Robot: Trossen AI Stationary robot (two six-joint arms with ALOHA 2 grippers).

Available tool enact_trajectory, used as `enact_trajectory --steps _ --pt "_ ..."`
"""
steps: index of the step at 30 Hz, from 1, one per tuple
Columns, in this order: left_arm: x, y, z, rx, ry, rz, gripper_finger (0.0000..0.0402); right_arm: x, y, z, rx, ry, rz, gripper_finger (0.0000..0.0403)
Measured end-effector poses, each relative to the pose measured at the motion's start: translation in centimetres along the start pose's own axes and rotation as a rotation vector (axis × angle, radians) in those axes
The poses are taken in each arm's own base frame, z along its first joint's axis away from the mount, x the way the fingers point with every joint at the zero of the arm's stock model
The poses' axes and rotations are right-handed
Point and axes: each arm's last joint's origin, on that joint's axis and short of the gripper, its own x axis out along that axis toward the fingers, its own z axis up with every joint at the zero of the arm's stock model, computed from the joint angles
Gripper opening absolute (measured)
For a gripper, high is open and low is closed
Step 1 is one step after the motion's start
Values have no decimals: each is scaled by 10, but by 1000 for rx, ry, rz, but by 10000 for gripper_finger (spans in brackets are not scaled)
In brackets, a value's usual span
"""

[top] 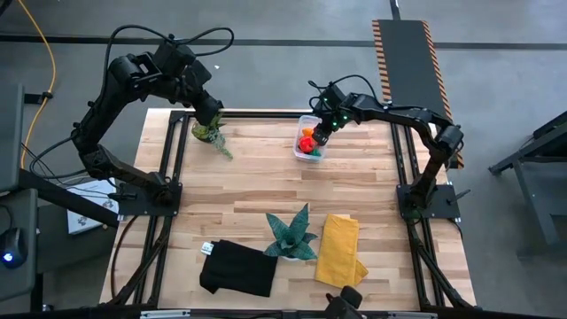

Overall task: Pick and placing Produce into tupperware
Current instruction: Put the raspberry into the transparent container, then return to home position

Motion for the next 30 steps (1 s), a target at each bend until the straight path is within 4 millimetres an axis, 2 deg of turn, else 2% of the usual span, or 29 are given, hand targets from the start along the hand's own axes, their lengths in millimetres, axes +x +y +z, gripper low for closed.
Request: enact_trajectory --steps 6,16,18,20,23,25,30 --pt "0 0 0 1 0 -1 0 0 0 0 -1 0 -7 113" --pt "-1 -3 0 8 -4 -97 0 0 0 0 -9 3 4 178" --pt "-5 -4 -1 22 -28 -134 0 -2 0 0 -8 2 5 181" --pt "-19 -4 -5 38 -96 -169 0 -8 2 0 -2 -9 18 179" --pt "-51 0 -16 63 -248 -190 0 -26 6 5 -5 -25 66 175" --pt "-72 3 -25 75 -350 -156 0 -46 9 11 -11 -45 103 172" --pt "-123 1 -56 113 -586 -98 0 -131 22 33 -32 -268 227 167"
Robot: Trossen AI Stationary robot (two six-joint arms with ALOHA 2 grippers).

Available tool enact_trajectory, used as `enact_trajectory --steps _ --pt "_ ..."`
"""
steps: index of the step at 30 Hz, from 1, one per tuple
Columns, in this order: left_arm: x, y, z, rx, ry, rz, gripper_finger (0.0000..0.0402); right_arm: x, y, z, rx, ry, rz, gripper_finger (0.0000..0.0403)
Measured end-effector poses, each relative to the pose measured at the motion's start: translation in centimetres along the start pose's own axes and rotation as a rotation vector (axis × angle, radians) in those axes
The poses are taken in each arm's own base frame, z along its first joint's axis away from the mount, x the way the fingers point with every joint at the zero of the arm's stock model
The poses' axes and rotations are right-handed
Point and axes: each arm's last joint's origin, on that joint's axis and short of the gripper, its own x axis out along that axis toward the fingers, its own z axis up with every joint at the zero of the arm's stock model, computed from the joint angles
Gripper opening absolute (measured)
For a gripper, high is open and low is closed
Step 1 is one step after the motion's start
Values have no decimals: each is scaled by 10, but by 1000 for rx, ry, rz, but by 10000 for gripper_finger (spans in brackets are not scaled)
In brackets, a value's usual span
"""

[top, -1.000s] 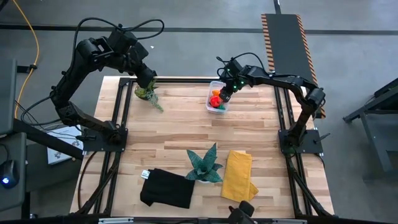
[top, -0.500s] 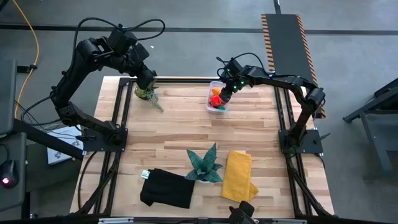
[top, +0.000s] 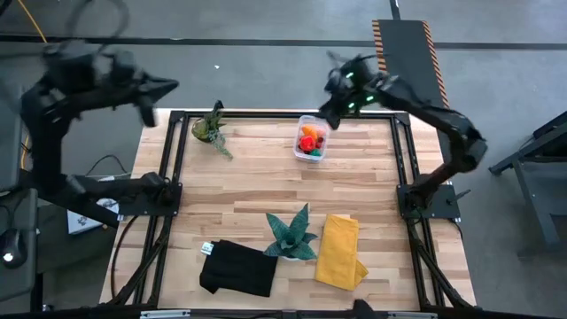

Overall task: Pick and placing Produce into tupperware
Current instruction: Return to home position

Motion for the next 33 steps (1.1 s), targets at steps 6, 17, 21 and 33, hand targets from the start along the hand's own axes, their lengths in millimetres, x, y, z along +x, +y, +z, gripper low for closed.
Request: enact_trajectory --steps 6,17,21,33 --pt "-45 -21 -8 50 -131 -124 0 -106 47 19 -96 -409 51 167" --pt "-64 -37 -70 -27 -386 -257 0 -115 74 -66 84 -829 253 167" --pt "-45 -32 -105 -76 -551 -307 0 -107 80 -72 141 -819 331 167" --pt "49 3 -205 -306 -757 -396 0 -93 116 -66 153 -703 521 167"
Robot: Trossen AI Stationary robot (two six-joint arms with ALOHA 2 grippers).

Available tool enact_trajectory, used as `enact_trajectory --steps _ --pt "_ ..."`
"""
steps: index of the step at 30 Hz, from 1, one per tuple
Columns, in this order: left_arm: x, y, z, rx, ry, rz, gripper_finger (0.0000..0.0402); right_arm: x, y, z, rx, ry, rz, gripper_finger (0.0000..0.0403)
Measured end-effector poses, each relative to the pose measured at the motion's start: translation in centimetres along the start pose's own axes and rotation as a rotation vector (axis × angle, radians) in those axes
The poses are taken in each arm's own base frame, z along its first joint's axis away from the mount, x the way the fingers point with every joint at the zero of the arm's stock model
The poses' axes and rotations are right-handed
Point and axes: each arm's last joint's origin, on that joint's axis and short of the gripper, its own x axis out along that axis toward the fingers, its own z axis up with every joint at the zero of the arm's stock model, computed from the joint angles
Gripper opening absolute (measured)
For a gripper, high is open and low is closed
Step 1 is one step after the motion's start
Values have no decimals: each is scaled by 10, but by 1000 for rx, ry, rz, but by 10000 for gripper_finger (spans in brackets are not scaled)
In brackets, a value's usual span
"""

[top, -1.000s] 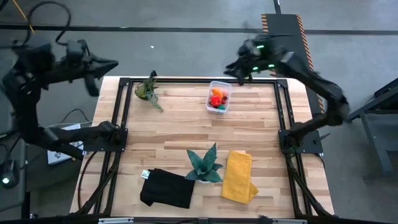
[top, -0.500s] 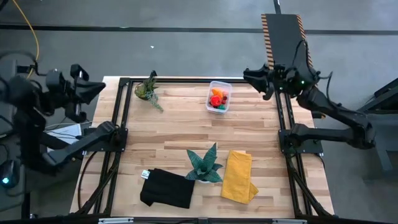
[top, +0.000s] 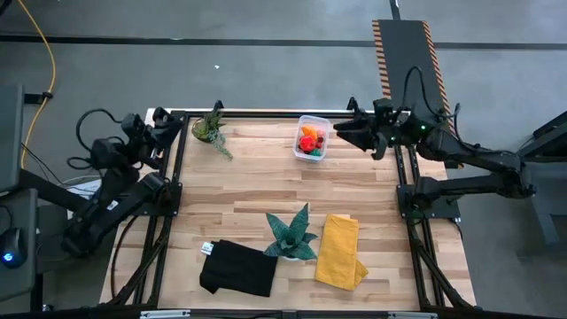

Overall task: Pick and placing Produce into tupperware
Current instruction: Return to home position

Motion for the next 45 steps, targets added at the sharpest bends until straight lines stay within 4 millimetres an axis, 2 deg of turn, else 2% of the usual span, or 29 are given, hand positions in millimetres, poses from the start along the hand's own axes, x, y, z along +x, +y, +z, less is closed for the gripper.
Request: enact_trajectory --steps 5,14,19,25,29,31,37,41,45 --pt "-5 17 -23 -8 31 47 0 3 5 -8 27 30 -24 167" --pt "-9 32 -41 37 126 202 0 4 5 -13 67 41 -77 166" --pt "-6 27 -47 42 165 129 0 4 3 -16 91 53 -113 166" --pt "-9 29 -82 28 215 129 0 3 1 -18 105 75 -144 166" --pt "-15 26 -103 6 126 56 0 3 0 -19 110 84 -153 166" --pt "-19 24 -109 0 61 32 0 3 -1 -20 111 84 -162 166" --pt "-19 17 -116 13 83 22 0 3 -1 -21 115 98 -172 166" --pt "-20 15 -124 -3 159 6 0 3 -3 -23 114 117 -186 166" --pt "-24 15 -139 -25 319 21 0 2 -4 -26 116 148 -196 166"
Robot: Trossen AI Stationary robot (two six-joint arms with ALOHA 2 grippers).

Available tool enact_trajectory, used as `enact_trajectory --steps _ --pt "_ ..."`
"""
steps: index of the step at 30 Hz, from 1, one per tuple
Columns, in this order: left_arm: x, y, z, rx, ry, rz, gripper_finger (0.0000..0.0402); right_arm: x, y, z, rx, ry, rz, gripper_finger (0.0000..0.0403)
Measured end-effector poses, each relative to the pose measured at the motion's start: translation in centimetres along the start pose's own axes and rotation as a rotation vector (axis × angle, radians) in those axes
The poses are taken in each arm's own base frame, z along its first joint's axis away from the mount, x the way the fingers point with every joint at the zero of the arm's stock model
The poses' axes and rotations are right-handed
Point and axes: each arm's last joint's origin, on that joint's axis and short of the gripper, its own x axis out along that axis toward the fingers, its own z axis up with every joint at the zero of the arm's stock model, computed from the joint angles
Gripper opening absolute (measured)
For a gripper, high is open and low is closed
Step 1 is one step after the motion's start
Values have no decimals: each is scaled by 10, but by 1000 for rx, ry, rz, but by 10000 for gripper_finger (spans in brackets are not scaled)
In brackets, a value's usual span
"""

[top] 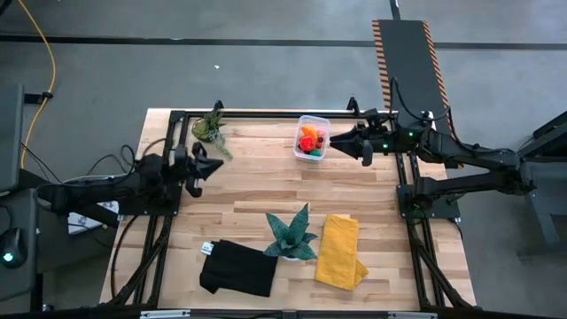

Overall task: Pick and placing Produce into tupperware
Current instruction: Return to home position

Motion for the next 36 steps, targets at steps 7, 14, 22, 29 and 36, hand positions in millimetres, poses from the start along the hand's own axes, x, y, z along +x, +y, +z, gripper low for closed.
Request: enact_trajectory --steps 7,14,22,29,36 --pt "-1 -1 -17 -38 169 16 0 0 0 -1 -17 25 16 166" --pt "-4 -2 -29 -51 293 16 0 0 0 -2 -36 33 15 166" --pt "-8 1 -40 -92 426 31 0 -1 1 -3 -40 71 68 166" --pt "-7 0 -41 -30 448 -26 2 -11 9 3 -117 15 118 161" --pt "-7 0 -41 -30 447 -20 0 -41 23 11 -254 -85 179 67"
